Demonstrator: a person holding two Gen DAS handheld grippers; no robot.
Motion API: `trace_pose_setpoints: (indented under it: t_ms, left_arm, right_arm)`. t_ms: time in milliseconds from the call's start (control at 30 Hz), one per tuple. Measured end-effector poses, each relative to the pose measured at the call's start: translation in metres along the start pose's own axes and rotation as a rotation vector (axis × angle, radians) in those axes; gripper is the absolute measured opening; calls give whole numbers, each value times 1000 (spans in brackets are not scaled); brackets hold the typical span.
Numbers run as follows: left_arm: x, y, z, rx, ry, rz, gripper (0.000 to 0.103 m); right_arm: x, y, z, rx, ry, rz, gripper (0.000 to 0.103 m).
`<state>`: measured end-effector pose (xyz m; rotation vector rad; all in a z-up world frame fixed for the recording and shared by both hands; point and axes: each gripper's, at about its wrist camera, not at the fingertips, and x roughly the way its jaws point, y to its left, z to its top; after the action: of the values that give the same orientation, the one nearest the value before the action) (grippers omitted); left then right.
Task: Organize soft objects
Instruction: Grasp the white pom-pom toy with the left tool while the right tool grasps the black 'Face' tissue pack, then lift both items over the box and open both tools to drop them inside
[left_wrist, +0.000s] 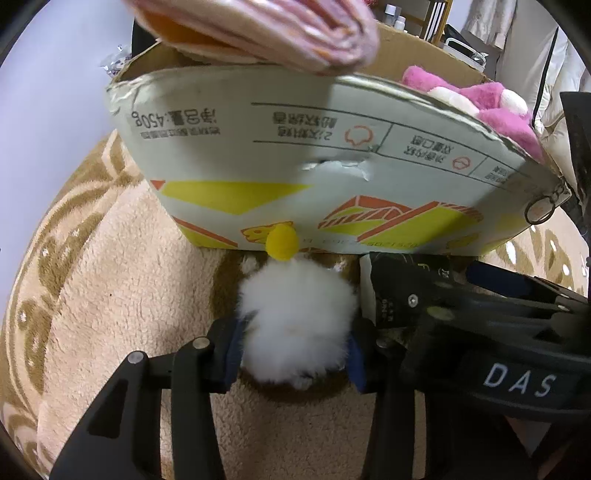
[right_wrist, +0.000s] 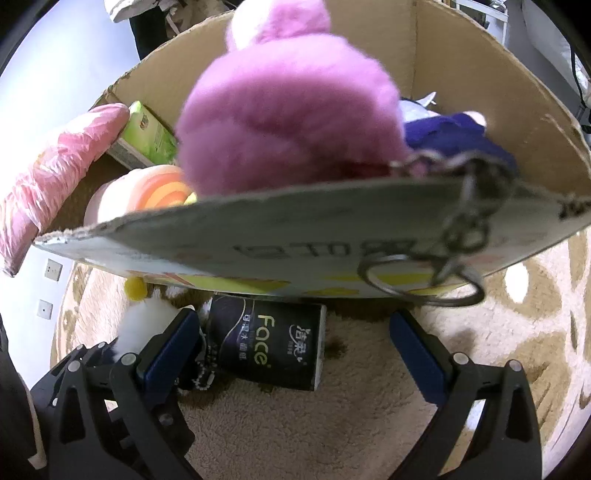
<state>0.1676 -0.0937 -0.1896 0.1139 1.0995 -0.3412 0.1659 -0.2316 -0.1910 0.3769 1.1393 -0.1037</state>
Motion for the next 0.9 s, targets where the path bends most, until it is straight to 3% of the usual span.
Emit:
trace_pose_setpoints:
  t_ms: [333,467,600,667,900]
  left_arm:
    - [-5,2,4,11,-3,14,44]
    - [-10,-6,0,11,-13,56,44]
    - [-10,-7,-4,16,-10,66,44]
    - [-11,-8,-4,17,-14,69,44]
    - [-16,-5,-6,13,-23,91,44]
  right_arm:
    - [11,22,-5,-49,18,-33,103]
    - [15,28,-6,-45,15,-54,103]
    - [18,30,-10,-65,25,-100,91]
    - [17,28,-9,-49,25,-117,71]
    - [12,19,-12,-3,23,-75,68]
